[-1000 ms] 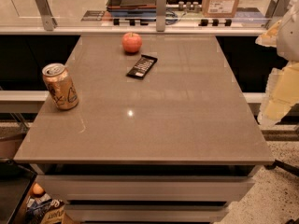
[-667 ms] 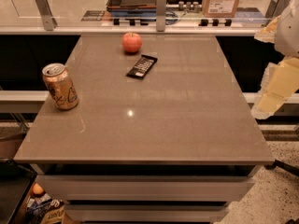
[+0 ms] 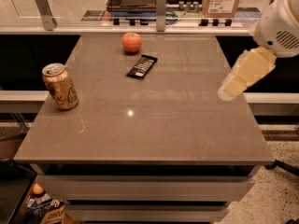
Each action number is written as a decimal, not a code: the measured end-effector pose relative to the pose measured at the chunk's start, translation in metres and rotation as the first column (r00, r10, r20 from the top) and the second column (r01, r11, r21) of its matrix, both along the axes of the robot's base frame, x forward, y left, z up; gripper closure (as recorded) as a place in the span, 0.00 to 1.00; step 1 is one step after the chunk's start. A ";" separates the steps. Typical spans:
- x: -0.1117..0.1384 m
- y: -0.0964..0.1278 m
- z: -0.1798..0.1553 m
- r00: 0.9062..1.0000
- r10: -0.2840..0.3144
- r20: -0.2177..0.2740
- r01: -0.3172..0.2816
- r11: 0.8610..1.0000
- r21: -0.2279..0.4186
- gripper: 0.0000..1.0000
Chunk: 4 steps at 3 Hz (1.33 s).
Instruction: Pick apple
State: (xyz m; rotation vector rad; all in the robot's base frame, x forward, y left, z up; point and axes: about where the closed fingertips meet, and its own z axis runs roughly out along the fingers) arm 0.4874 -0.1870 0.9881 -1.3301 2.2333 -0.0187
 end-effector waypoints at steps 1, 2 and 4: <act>0.028 0.021 -0.002 0.992 -0.116 0.049 0.112 0.991 0.079 0.00; 0.053 0.037 -0.005 0.967 -0.232 0.104 0.212 0.962 0.171 0.00; 0.059 0.040 0.005 0.957 -0.257 0.133 0.227 0.951 0.209 0.00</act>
Offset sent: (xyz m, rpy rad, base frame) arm 0.0904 0.0528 -0.0098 0.2762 -0.2307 -0.3656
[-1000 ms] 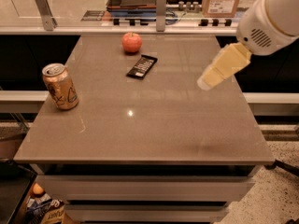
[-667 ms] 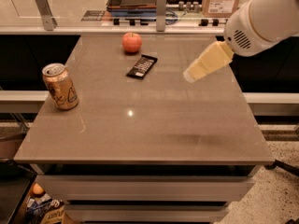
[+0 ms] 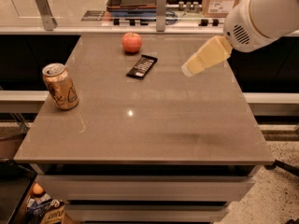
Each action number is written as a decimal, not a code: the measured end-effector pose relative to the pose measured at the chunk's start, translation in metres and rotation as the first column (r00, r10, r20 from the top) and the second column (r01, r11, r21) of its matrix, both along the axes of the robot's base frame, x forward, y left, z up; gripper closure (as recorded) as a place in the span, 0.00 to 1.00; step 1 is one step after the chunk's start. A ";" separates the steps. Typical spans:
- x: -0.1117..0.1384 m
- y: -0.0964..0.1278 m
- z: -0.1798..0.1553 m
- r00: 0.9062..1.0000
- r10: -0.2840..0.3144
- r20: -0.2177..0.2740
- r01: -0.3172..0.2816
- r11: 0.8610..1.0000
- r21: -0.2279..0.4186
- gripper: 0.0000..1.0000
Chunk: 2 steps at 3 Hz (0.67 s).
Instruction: Pick apple
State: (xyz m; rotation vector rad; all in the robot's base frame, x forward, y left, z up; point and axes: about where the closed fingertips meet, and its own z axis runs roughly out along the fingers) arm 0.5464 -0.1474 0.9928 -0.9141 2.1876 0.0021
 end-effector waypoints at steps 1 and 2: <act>0.020 0.001 -0.002 0.999 -0.027 0.017 0.026 0.999 0.037 0.00; 0.058 0.018 -0.010 0.997 -0.056 0.052 0.051 0.995 0.090 0.00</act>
Offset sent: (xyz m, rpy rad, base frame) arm 0.1090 0.0354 -0.0179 0.1603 -0.1104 -0.0984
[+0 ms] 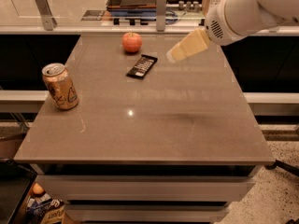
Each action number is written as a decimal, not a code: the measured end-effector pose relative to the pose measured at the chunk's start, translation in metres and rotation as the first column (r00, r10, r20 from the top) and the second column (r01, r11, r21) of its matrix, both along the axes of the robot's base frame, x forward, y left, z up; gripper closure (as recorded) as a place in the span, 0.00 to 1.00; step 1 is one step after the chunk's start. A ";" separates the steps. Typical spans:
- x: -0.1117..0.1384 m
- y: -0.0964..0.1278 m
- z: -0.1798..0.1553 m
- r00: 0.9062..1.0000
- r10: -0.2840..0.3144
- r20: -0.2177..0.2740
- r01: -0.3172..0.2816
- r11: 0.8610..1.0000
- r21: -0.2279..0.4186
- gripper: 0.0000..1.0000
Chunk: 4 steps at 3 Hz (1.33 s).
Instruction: Pick apple
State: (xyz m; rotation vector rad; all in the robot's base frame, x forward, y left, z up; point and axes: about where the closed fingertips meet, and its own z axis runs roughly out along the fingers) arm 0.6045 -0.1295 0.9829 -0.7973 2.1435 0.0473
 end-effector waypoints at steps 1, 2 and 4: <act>0.033 0.023 -0.006 0.999 -0.013 0.034 0.011 0.998 0.057 0.00; 0.065 0.049 -0.007 0.998 -0.020 0.063 0.013 0.994 0.106 0.00; 0.103 0.125 -0.030 0.995 0.094 0.030 -0.098 0.978 0.186 0.00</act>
Offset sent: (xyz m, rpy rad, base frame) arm 0.1057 0.0795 -0.0101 0.1665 -0.0948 -0.0231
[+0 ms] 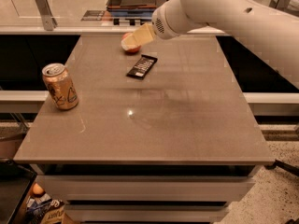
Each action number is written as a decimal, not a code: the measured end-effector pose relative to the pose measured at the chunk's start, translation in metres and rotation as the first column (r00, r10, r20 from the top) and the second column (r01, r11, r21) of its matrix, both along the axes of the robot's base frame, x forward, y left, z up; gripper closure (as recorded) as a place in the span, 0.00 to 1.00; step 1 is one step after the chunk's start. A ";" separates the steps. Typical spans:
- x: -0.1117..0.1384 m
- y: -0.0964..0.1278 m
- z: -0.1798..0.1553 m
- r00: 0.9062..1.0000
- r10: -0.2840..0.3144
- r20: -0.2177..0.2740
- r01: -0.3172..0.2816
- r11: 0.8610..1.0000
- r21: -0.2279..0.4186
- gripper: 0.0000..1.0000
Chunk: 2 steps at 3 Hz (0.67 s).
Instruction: Pick apple
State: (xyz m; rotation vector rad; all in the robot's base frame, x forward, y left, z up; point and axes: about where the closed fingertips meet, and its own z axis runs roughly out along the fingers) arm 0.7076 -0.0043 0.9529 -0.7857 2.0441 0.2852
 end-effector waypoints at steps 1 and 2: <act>0.000 0.000 0.000 1.000 0.000 0.000 0.000 1.000 0.000 0.00; 0.013 0.008 0.000 1.000 -0.003 0.015 0.003 1.000 0.004 0.00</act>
Offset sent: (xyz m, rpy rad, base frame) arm 0.0345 0.0184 0.0017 0.0122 -0.0408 -0.0131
